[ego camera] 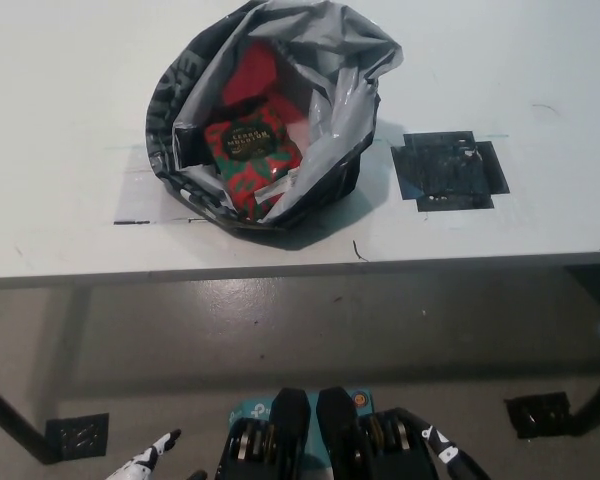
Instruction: The robot uses its right hand to pick up a bag of coffee beans and puts it in the black plastic bag, then the robot grabs the top of the bag and lifts it.
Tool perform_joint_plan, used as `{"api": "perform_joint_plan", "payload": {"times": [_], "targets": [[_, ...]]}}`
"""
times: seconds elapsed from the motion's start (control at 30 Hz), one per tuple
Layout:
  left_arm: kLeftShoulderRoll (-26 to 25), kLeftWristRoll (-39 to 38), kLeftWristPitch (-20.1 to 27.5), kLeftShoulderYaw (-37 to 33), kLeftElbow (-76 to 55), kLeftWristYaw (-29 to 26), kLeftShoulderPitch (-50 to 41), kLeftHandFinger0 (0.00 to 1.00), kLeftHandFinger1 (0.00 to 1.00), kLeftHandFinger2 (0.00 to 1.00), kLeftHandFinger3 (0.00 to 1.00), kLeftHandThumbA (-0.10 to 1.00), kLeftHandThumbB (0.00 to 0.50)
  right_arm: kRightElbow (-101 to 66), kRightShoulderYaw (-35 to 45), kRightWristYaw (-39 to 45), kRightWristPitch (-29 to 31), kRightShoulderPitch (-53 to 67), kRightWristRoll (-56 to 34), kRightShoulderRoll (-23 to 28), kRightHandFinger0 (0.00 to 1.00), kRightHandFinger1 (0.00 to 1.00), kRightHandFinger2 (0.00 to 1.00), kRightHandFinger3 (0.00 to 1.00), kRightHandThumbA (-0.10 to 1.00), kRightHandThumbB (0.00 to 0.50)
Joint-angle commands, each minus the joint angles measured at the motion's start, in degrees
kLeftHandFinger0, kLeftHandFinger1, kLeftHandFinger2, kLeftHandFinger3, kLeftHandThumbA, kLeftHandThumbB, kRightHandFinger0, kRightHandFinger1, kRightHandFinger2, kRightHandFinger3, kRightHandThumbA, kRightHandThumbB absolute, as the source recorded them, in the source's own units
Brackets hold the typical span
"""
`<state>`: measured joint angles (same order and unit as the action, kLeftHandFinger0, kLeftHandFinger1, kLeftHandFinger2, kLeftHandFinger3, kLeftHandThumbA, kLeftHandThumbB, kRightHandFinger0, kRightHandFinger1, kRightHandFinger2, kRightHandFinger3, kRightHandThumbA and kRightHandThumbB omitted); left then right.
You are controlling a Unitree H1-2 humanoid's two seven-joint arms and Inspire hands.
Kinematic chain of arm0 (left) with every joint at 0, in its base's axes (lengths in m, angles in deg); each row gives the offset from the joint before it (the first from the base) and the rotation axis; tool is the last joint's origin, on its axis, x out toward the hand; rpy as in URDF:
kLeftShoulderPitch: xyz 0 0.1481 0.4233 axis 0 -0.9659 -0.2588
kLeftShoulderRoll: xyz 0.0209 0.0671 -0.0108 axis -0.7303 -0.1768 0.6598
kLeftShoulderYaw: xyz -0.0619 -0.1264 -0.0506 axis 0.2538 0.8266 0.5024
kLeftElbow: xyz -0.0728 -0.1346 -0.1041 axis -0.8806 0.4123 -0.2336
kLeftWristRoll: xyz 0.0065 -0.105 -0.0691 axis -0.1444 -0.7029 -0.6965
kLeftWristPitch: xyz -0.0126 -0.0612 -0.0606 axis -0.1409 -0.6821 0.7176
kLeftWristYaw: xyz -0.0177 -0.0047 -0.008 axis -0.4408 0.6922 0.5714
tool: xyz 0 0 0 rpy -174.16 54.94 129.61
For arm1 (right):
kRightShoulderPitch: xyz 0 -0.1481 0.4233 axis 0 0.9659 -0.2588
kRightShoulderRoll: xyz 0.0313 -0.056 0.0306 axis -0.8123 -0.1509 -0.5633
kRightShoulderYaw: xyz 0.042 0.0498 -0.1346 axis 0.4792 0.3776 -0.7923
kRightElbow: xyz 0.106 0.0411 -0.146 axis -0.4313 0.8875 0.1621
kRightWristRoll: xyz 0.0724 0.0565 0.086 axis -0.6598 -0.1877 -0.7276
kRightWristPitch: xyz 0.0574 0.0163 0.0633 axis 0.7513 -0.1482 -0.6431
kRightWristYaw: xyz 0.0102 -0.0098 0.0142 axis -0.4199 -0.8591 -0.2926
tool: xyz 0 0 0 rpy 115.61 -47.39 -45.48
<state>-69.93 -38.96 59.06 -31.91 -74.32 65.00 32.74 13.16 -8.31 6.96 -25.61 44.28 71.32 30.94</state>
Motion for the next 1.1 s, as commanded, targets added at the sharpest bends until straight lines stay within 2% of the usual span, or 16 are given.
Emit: {"api": "perform_joint_plan", "payload": {"times": [0.0,0.2,0.3,0.43,0.6,0.73,0.93,1.0,1.07], "targets": [[1.48,-10.32,13.48,2.56,0.84,-5.81,-1.28,1.0,1.0,1.0,1.0,1.0,0.453,-1.1,0.25,-1.08,2.86,0.13,0.37,-0.09,1.0,1.0,1.0,1.0,1.0,0.331],[2.63,-12.3,16.92,3.79,2.12,-6.51,-0.98,1.0,1.0,1.0,1.0,1.0,0.44,-1.12,-0.09,-0.67,2.0,-0.52,1.22,0.15,1.0,1.0,1.0,1.0,1.0,0.324],[2.84,-12.55,17.4,4.05,2.43,-6.47,-0.81,1.0,1.0,1.0,1.0,1.0,0.433,-1.12,-0.16,-0.51,1.8,-0.83,1.42,0.18,1.0,1.0,1.0,1.0,1.0,0.325],[2.91,-11.86,16.74,4.14,2.72,-6.49,-0.07,1.0,1.0,1.0,1.0,1.0,0.447,-1.19,0.0,-0.31,1.27,-1.62,1.02,-0.11,1.0,1.0,1.0,1.0,1.0,0.319],[2.85,-12.01,17.55,4.06,3.5,-6.7,0.73,1.0,1.0,1.0,1.0,1.0,0.407,-1.25,-0.08,-0.11,0.98,-2.32,1.2,-0.11,1.0,1.0,1.0,1.0,1.0,0.301],[2.98,-12.29,18.11,4.16,3.77,-7.0,1.1,1.0,1.0,1.0,1.0,1.0,0.4,-1.02,-0.03,-0.28,1.34,-2.75,1.14,-0.18,1.0,1.0,1.0,1.0,1.0,0.301],[2.71,-11.77,16.91,4.21,2.67,-6.59,1.62,1.0,1.0,1.0,1.0,1.0,0.393,-0.75,0.26,-0.65,1.76,-3.48,0.85,-0.36,1.0,1.0,1.0,1.0,1.0,0.313],[1.73,-10.98,14.93,3.52,1.78,-4.85,1.8,1.0,1.0,1.0,1.0,1.0,0.414,-0.88,0.4,-0.81,1.96,-3.61,1.25,-0.1,1.0,1.0,1.0,1.0,1.0,0.314],[0.35,-10.1,12.9,2.47,0.96,-2.44,1.94,1.0,1.0,1.0,1.0,1.0,0.39,-1.1,1.03,-1.05,1.51,-3.76,0.96,0.03,1.0,1.0,1.0,1.0,1.0,0.318]]}}
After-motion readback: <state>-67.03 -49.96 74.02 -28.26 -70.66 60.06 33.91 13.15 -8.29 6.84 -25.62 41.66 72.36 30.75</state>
